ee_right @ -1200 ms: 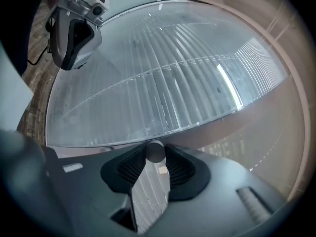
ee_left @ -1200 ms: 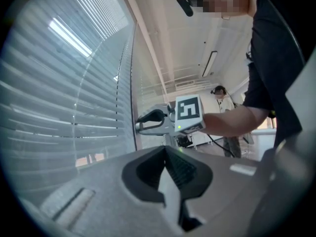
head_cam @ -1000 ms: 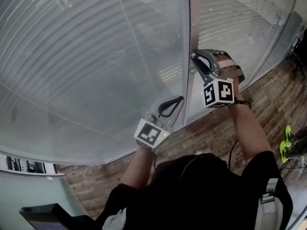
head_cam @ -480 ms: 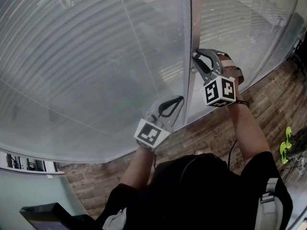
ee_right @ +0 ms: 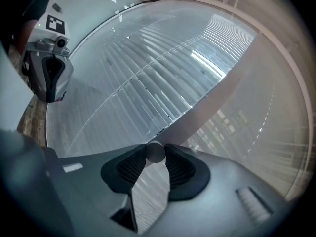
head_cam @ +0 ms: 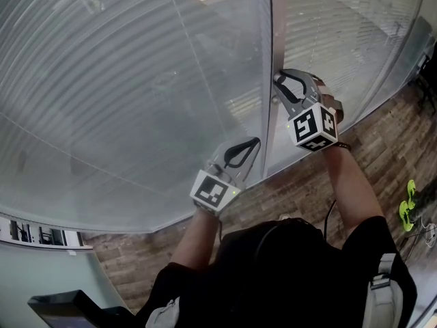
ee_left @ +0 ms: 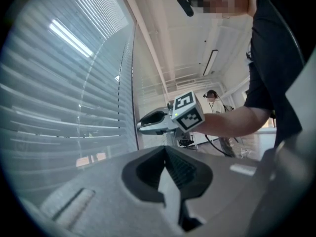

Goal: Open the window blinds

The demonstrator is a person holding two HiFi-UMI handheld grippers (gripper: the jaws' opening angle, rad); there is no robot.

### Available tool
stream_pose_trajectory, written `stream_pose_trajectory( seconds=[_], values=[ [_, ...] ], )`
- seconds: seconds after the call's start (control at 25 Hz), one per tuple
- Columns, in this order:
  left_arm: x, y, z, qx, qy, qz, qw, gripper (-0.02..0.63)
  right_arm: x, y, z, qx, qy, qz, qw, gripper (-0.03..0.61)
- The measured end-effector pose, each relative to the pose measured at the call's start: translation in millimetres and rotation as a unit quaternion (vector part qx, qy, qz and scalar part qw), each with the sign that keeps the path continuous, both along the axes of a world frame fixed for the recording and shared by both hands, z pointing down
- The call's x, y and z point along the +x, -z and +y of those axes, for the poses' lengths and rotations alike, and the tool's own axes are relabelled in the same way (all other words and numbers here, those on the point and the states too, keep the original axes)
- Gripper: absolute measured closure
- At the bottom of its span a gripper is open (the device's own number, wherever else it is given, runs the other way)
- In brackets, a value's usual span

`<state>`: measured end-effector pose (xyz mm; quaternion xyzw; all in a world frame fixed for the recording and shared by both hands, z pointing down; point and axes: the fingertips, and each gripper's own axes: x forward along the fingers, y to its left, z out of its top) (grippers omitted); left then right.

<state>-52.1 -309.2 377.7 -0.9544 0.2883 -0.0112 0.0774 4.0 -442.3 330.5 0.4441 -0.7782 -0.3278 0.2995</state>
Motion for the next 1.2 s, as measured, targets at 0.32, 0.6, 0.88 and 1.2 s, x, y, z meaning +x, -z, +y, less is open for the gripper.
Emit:
stream_pose_trajectory(
  seconds=[0.32,0.6,0.88,1.2],
  values=[
    [-9.1,-7.7,-1.6,0.007,0.003,-0.002,1.0000,0.609,4.6,2.7,-3.6,-0.040,-0.001,-0.103,0.994,0.449],
    [-14.2,-7.5,2.3,0.007,0.001,-0.011,0.9999,0.609,5.5,-0.1,-5.4,-0.074,0.001,-0.198,0.977,0.449],
    [-21.0,-2.9,2.1,0.014,0.003,-0.002,0.9999,0.609,7.9,1.4,-7.7,-0.101,-0.003,-0.290,0.952,0.449],
    [-24.3,-2.8,4.7,0.008,0.001,-0.004,1.0000,0.609,14.5,-0.5,-9.6,-0.130,-0.005,-0.378,0.917,0.449]
  ],
)
